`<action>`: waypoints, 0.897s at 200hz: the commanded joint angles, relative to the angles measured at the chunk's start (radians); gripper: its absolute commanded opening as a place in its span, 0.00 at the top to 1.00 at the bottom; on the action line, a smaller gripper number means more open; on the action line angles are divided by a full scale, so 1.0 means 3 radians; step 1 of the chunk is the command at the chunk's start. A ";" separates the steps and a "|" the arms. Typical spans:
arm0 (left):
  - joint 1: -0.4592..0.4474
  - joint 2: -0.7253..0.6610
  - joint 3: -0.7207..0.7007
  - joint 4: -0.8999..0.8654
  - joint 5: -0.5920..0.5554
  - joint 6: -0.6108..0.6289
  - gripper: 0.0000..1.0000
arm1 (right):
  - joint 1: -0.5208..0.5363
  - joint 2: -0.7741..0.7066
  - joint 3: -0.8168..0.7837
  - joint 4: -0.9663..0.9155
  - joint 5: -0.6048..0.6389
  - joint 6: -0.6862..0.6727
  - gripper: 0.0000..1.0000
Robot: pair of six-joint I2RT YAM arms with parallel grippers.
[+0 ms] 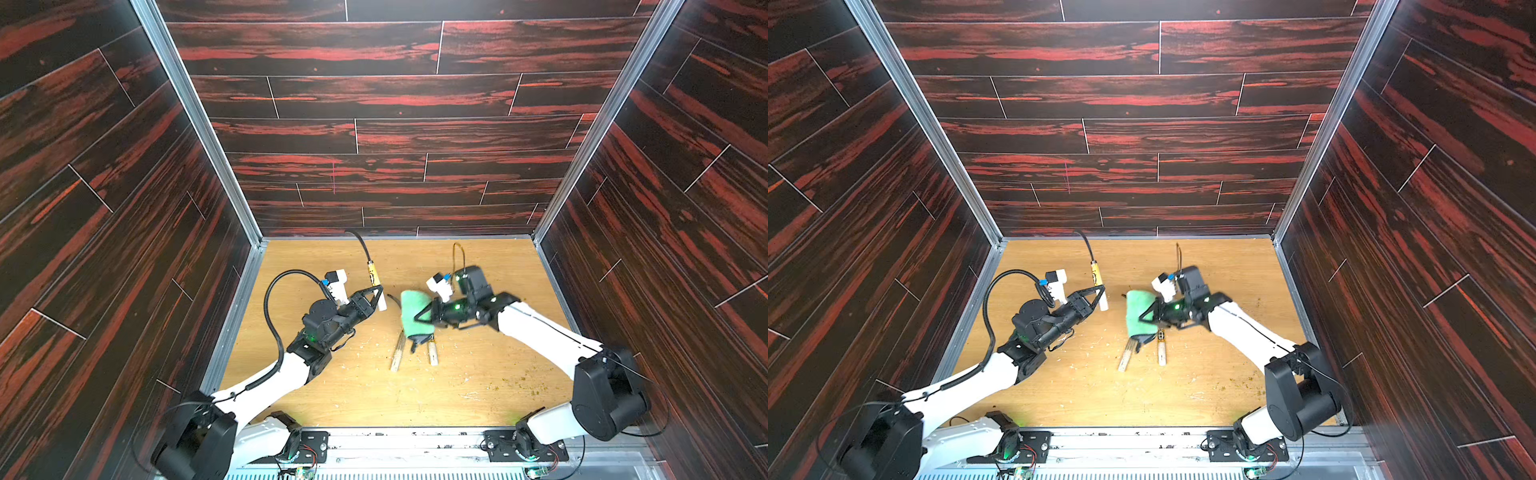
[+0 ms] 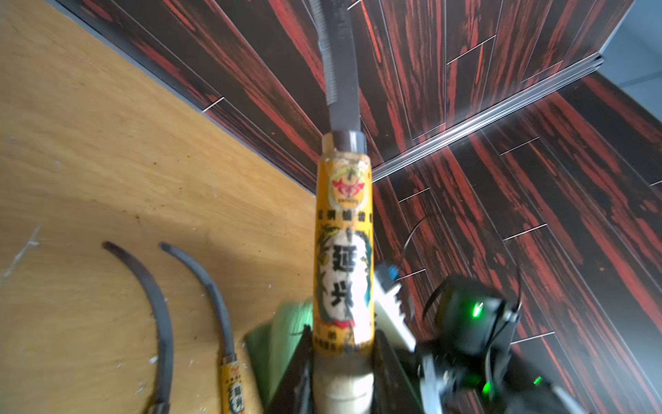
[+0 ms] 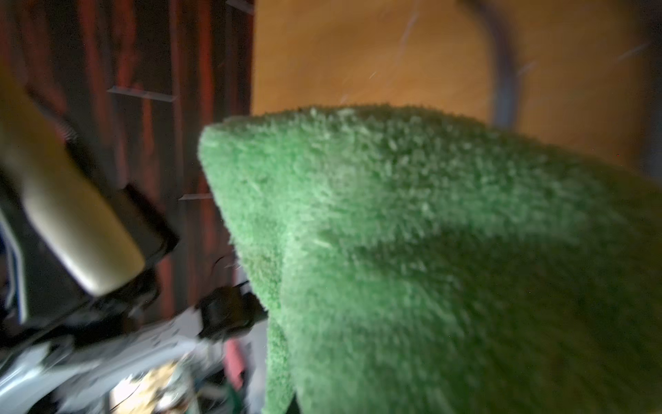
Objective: Wipe small sickles with rags
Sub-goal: Wipe the small sickle, then place the rag at the center of the board.
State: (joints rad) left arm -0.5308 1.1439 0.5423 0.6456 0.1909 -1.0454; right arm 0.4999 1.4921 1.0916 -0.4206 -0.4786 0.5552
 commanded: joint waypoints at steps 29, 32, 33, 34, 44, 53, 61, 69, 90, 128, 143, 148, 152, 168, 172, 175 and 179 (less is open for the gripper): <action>0.0016 -0.0131 0.0145 -0.0920 0.0155 0.0367 1.00 | -0.0173 0.0228 0.0247 -0.1068 0.1558 -0.0582 0.98; 0.0014 -0.0127 0.0146 -0.0933 0.0172 0.0363 1.00 | -0.0192 0.0239 0.0236 -0.1068 0.1573 -0.0583 0.98; 0.0015 -0.0127 0.0143 -0.0934 0.0177 0.0364 1.00 | -0.0198 0.0246 0.0234 -0.1068 0.1581 -0.0583 0.98; 0.0015 -0.0127 0.0142 -0.0932 0.0184 0.0365 1.00 | -0.0209 0.0249 0.0230 -0.1068 0.1588 -0.0583 0.98; 0.0013 -0.0136 0.0128 -0.0930 0.0209 0.0363 1.00 | -0.0270 0.0289 0.0213 -0.1087 0.1638 -0.0597 0.97; 0.0015 -0.0149 0.0116 -0.0945 0.0217 0.0365 1.00 | -0.0312 0.0317 0.0195 -0.1088 0.1662 -0.0612 0.96; 0.0016 -0.0161 0.0110 -0.0961 0.0213 0.0374 1.00 | -0.0340 0.0344 0.0190 -0.1088 0.1700 -0.0619 0.94; 0.0016 -0.0172 0.0099 -0.0961 0.0208 0.0377 1.00 | -0.0361 0.0376 0.0186 -0.1088 0.1715 -0.0636 0.93; 0.0016 -0.0173 0.0080 -0.0946 0.0205 0.0373 1.00 | -0.0415 0.0500 0.0171 -0.1065 0.1673 -0.0676 0.89; 0.0016 -0.0167 0.0044 -0.0890 0.0217 0.0343 1.00 | -0.0444 0.0690 0.0132 -0.1000 0.1598 -0.0723 0.75; 0.0013 -0.0172 0.0026 -0.0871 0.0207 0.0332 1.00 | -0.0444 0.0710 0.0121 -0.0976 0.1595 -0.0731 0.66; 0.0014 -0.0177 0.0021 -0.0866 0.0205 0.0328 1.00 | -0.0447 0.0709 0.0115 -0.0971 0.1603 -0.0735 0.62; 0.0017 -0.0176 0.0015 -0.0861 0.0202 0.0325 1.00 | -0.0445 0.0716 0.0115 -0.0967 0.1614 -0.0732 0.59; 0.0013 -0.0172 0.0004 -0.0847 0.0199 0.0320 1.00 | -0.0448 0.0711 0.0106 -0.0966 0.1638 -0.0731 0.51; 0.0013 -0.0172 0.0003 -0.0844 0.0202 0.0319 1.00 | -0.0445 0.0708 0.0104 -0.0967 0.1642 -0.0731 0.49; 0.0015 -0.0170 0.0000 -0.0840 0.0195 0.0316 1.00 | -0.0446 0.0707 0.0106 -0.0969 0.1644 -0.0732 0.48; 0.0013 -0.0167 -0.0002 -0.0840 0.0197 0.0312 1.00 | -0.0447 0.0705 0.0106 -0.0971 0.1650 -0.0733 0.47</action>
State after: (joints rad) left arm -0.5308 1.1191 0.5476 0.3649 0.2466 -0.9604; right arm 0.3695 1.6844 1.1316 -0.7082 0.0078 0.3412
